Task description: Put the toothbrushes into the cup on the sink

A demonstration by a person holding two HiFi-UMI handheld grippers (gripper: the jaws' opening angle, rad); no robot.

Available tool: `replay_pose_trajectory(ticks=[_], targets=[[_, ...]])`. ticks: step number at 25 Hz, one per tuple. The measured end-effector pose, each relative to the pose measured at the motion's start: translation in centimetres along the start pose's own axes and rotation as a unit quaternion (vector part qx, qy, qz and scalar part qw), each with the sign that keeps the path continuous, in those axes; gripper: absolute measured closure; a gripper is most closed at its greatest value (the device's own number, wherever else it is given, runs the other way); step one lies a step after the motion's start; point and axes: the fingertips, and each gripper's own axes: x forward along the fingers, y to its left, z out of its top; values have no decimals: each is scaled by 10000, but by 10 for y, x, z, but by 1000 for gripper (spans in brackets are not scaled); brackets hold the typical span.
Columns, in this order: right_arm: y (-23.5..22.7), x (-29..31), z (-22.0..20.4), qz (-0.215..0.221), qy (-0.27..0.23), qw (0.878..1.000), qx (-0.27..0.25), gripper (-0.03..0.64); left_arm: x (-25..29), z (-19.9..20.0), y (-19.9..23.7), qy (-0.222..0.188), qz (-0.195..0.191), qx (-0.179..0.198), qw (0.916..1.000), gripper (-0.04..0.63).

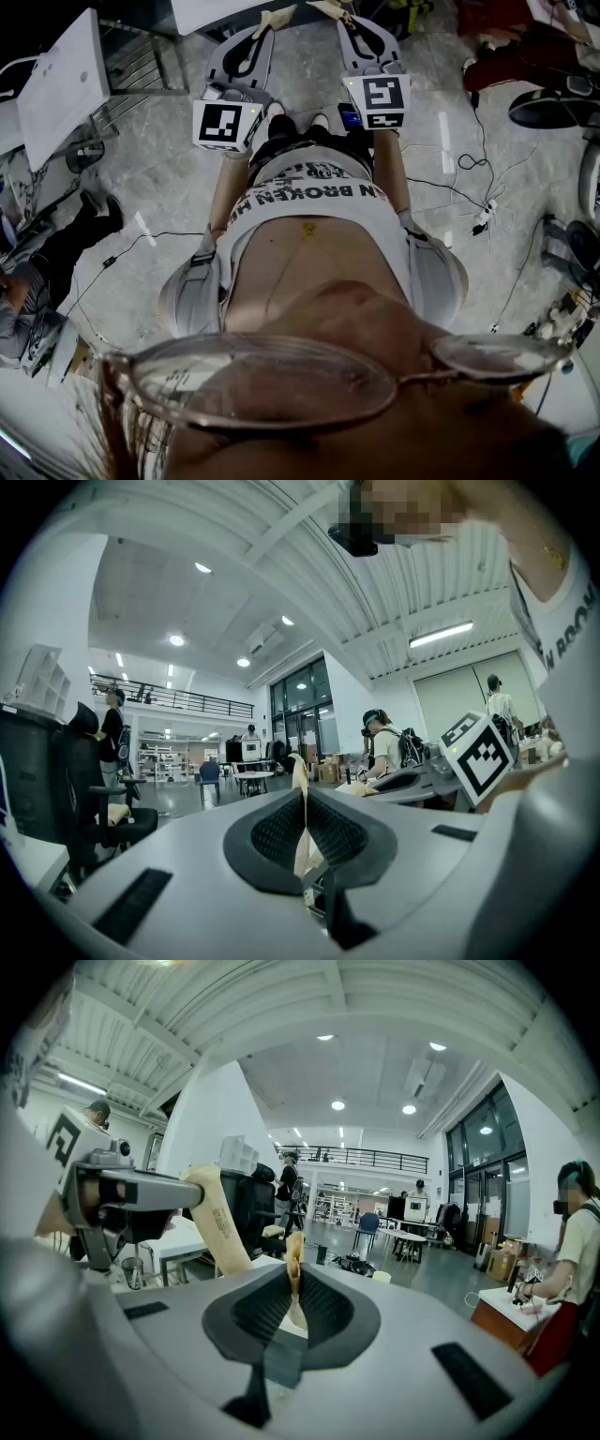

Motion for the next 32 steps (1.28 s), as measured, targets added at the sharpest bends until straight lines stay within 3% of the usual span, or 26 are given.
replay_pose_trajectory(ticks=[15,22,27,32], targets=[[-27,-1,-11,48,-169,9996,233,575,20,-4,-8,-38,135,-40,9999,578],[-43,42,1,-216,-176,9992,279,575,54,-7,29,-122,-147,-61,9998,578],[-64,80,4,-497,-129,9980,370,575,94,-9,61,-151,-426,122,9989,578],[-71,119,9,-648,-32,9969,443,575,120,-12,97,-159,-607,-22,9980,578]])
